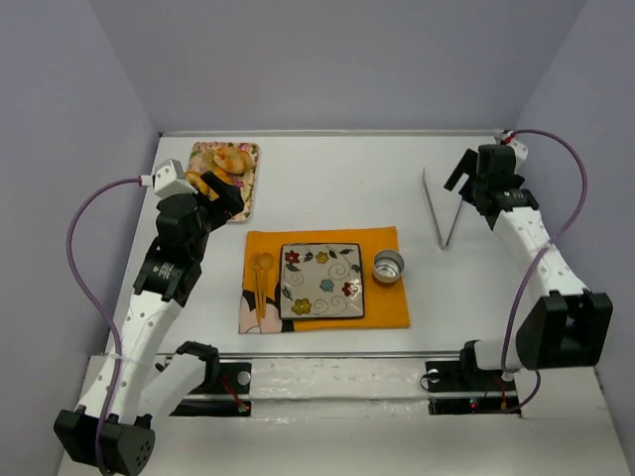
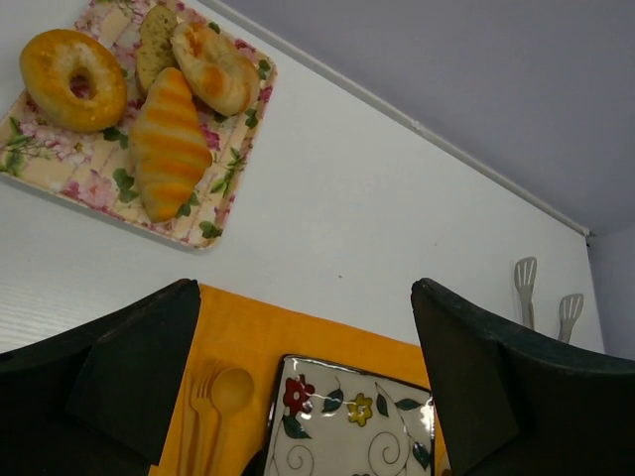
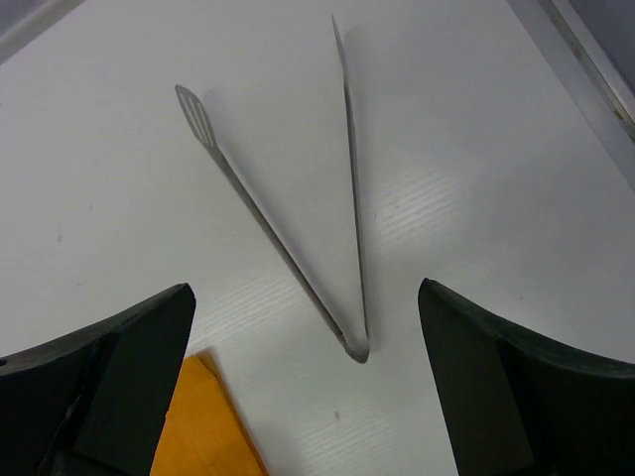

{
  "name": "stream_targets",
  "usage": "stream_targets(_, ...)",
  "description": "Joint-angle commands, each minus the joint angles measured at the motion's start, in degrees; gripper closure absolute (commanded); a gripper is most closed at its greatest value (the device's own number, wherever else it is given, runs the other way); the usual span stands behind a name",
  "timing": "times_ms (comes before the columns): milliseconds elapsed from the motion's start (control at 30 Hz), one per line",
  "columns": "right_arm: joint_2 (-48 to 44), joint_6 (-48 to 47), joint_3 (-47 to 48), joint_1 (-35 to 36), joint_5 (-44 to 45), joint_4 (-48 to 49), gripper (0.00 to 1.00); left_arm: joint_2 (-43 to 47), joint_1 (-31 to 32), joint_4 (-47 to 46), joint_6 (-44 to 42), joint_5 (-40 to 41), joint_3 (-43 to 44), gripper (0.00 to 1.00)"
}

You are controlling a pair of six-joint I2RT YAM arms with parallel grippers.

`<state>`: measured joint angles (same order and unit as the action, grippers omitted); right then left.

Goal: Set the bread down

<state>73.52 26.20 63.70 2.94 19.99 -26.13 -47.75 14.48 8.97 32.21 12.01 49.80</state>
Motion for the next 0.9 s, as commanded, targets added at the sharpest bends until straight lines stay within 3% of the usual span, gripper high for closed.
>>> stream_targets(0,8.56,-1.15,8.71,-4.07,-0.64,0.12,0.0,-0.24,-0.24,-4.22,-1.53,-0.68,-0.76,0.01)
stream_targets(167,20.31,-2.28,15.03,-8.12,-5.3,0.03,0.0,-0.42,-0.15,-4.93,-1.88,-1.11,-1.28,0.01)
stream_targets(300,25.0,-3.52,21.63,-9.44,-3.37,-2.43,0.04,-1.12,-0.24,-5.63,-2.32,-1.11,-1.55,0.01)
stream_targets(433,28.17,0.43,26.65,-9.97,-10.04,-7.53,0.04,-2.17,-0.24,-5.98,-2.41,-1.64,-1.2,0.01)
stream_targets(567,31.24,2.37,26.82,-9.97,-15.5,-6.57,0.04,-2.7,-0.24,-5.98,-2.94,-1.46,-1.02,0.01)
stream_targets(867,42.3,3.86,29.8,-9.97,-10.58,-6.3,0.06,-3.49,-0.24,-6.42,-3.38,-1.82,-1.11,0.01)
